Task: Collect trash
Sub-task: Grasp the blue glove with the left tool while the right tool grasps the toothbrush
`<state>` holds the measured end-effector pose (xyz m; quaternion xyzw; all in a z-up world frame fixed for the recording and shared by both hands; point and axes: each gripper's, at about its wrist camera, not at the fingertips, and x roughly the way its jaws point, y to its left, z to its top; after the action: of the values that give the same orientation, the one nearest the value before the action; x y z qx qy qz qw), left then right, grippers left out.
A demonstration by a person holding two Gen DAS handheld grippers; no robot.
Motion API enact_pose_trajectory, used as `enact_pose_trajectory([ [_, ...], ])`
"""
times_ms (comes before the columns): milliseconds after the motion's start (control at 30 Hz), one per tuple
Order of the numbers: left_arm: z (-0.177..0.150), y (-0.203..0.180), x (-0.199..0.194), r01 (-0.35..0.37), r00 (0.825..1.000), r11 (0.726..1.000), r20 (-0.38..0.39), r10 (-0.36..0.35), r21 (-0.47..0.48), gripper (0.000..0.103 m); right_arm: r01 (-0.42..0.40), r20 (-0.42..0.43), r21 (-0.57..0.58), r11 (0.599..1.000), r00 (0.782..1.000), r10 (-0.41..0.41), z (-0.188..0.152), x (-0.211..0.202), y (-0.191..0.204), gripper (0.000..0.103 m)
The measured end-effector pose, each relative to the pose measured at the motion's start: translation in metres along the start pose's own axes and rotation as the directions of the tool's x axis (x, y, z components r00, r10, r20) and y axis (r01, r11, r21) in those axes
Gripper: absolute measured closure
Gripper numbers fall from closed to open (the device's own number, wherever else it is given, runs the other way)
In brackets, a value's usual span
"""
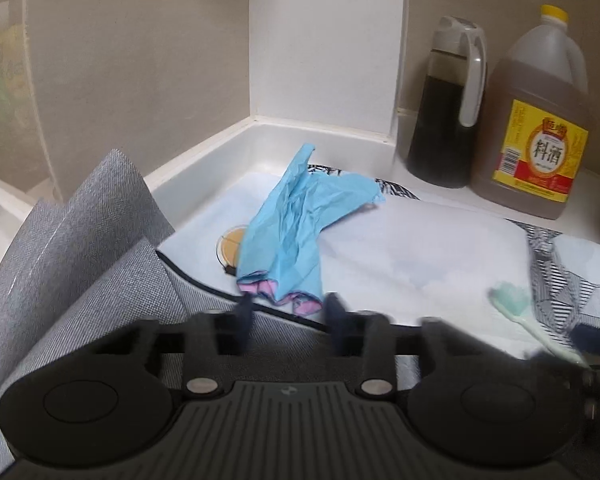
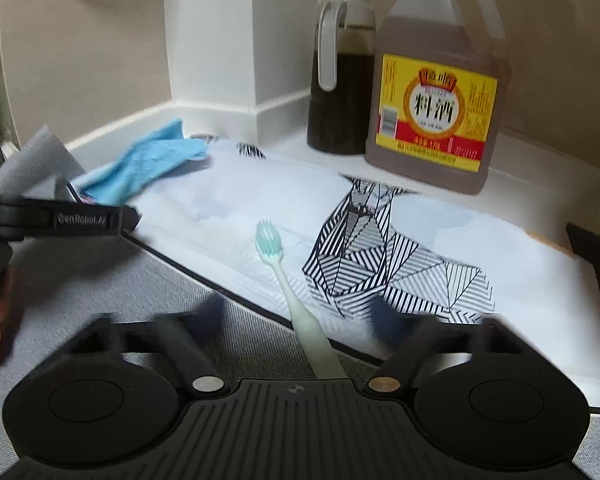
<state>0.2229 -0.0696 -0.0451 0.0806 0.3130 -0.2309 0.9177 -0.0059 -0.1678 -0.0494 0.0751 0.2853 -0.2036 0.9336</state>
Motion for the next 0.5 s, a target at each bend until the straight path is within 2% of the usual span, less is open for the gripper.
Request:
enact_pose_trajectory([
  [33,-0.001,-0.002,-0.004,0.006,1.000,1.000,-0.006,-0.006,-0.004,0.091,-0.008,0.005,0.009,1.000,1.000,0.008,0.000,-0.001,-0.002,0.078],
  [67,-0.002,-0.004,-0.008,0.011,1.000,1.000,-0.009,-0.011,-0.005,0.096,-0.016,0.008,0.018,1.000,1.000,0.016,0.000,-0.001,-0.003,0.084],
  [133,-0.005,-0.010,-0.019,0.014,1.000,1.000,0.007,-0.014,-0.002,0.096,-0.056,0.027,0.065,0.996,0.998,0.054,0.000,-0.003,-0.009,0.091],
  [233,-0.008,-0.019,-0.038,0.031,0.999,0.999,0.039,-0.032,0.018,0.099,-0.102,0.080,0.120,0.988,0.993,0.093,0.000,-0.007,-0.015,0.094],
  [367,-0.008,-0.027,-0.064,0.070,0.995,0.998,0.076,-0.070,0.009,0.101,-0.104,0.142,0.120,0.987,0.986,0.087,0.001,-0.013,-0.016,0.096],
  [500,-0.013,-0.028,-0.086,0.106,0.991,0.994,0.084,-0.108,0.030,0.101,-0.105,0.153,0.129,0.986,0.985,0.085,0.002,-0.014,-0.018,0.096],
])
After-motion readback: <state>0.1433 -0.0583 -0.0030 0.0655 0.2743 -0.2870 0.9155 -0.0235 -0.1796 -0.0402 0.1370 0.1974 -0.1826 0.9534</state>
